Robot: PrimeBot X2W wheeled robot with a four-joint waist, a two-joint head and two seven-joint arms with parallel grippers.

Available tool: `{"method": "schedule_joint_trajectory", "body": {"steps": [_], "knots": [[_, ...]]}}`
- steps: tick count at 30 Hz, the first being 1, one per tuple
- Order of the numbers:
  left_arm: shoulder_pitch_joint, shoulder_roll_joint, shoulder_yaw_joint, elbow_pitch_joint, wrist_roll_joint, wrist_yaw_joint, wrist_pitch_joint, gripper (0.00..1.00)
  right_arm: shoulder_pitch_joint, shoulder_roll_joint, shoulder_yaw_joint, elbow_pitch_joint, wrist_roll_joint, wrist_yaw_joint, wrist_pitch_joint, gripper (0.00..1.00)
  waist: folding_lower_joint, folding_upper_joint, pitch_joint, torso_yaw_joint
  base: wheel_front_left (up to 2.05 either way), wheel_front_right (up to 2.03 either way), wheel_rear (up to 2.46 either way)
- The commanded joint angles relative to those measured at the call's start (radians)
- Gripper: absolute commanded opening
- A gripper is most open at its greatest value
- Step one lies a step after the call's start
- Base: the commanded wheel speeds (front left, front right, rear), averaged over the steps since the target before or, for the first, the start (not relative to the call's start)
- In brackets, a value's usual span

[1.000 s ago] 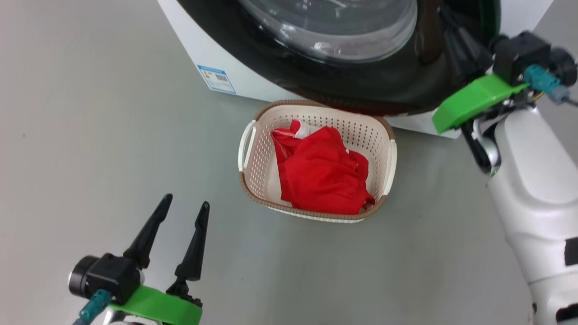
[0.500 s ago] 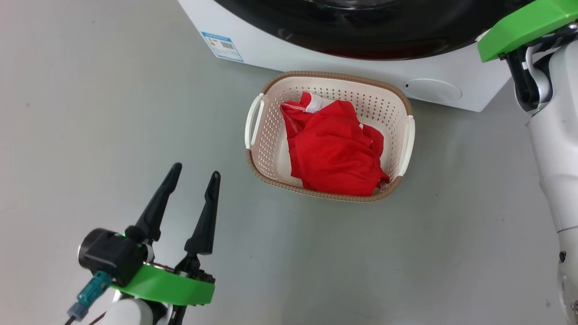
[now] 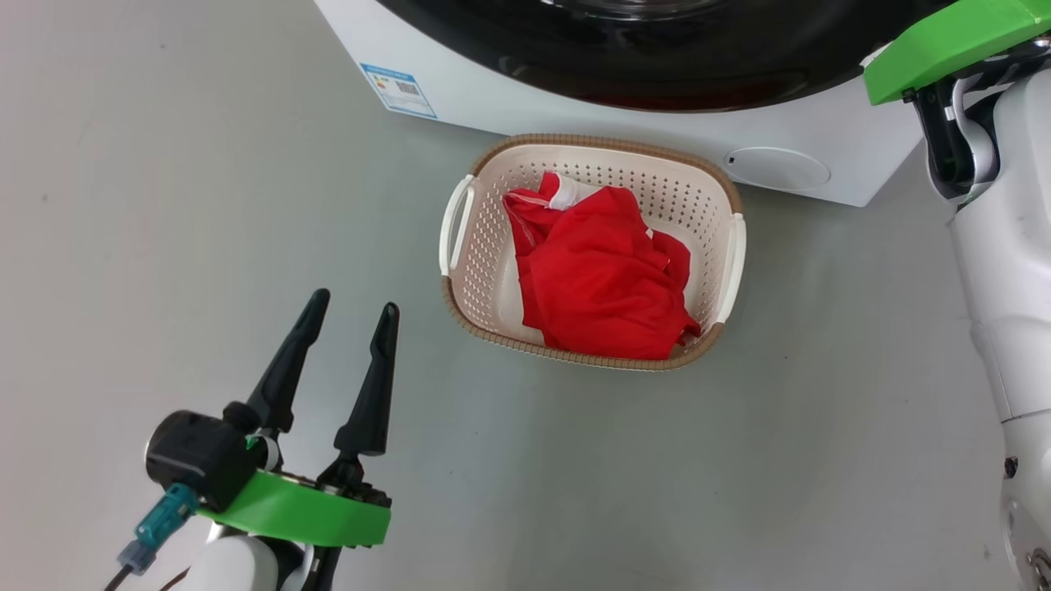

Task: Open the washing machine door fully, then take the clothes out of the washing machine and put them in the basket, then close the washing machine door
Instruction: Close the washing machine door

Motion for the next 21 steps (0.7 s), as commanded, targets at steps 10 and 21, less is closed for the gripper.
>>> {"method": "schedule_joint_trajectory", "body": {"steps": [10, 21], "knots": [[-0.005, 0.022, 0.063, 0.032, -0.001, -0.005, -0.012, 1.0, 0.138, 0.014, 0.116, -0.17, 0.137, -0.009, -0.006, 1.0, 0.0, 0.0, -0.068, -0.067, 0.0, 0.0, 0.0], [0.032, 0.052, 0.086, 0.042, -0.006, -0.005, -0.012, 1.0, 0.404, 0.011, 0.094, -0.352, 0.109, -0.009, -0.006, 1.0, 0.0, 0.0, -0.182, -0.187, 0.0, 0.0, 0.0]]}}
